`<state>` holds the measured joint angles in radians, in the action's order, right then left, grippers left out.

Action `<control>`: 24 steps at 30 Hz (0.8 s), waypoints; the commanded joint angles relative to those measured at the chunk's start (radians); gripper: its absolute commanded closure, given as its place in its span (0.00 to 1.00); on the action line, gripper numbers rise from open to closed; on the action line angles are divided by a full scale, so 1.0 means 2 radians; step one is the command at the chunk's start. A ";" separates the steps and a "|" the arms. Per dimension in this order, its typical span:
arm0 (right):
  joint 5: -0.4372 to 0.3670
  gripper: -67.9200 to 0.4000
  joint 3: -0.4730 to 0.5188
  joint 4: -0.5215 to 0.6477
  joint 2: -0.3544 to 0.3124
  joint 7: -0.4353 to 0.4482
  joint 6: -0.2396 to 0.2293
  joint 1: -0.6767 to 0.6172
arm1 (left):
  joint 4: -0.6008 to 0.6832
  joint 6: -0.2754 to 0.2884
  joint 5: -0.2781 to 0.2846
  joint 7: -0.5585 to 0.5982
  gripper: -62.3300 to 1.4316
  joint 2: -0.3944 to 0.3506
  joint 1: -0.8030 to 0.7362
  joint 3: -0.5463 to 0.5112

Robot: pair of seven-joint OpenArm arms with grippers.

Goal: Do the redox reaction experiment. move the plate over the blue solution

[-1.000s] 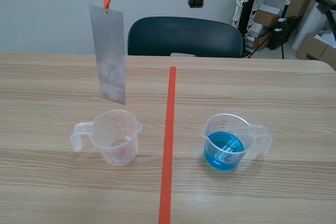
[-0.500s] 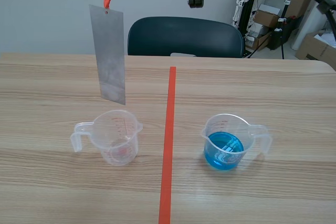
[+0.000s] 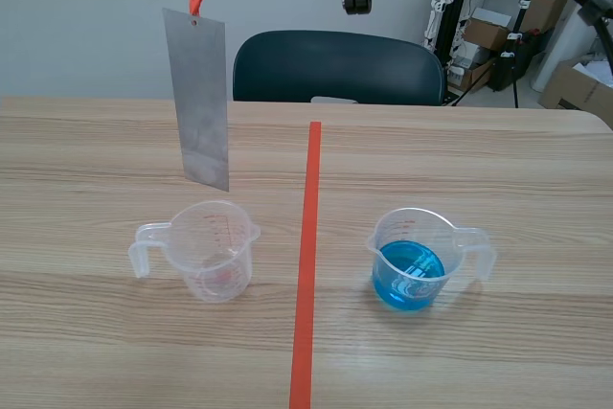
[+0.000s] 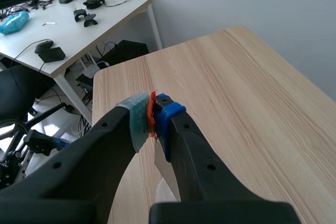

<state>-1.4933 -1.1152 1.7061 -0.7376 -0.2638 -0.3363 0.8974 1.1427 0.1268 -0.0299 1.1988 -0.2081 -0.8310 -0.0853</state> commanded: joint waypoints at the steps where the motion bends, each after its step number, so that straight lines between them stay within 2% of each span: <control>1: -0.006 0.99 0.002 0.005 -0.001 0.007 0.000 0.008 | 0.005 -0.001 0.002 0.006 0.00 -0.004 0.000 0.002; 24: -0.006 0.99 0.002 0.005 -0.006 0.008 0.000 0.008 | 0.005 -0.001 0.002 0.002 0.00 -0.004 0.000 0.002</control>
<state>-1.4933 -1.1152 1.7061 -0.7403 -0.2638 -0.3363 0.8974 1.1423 0.1268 -0.0299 1.1870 -0.2081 -0.8307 -0.0853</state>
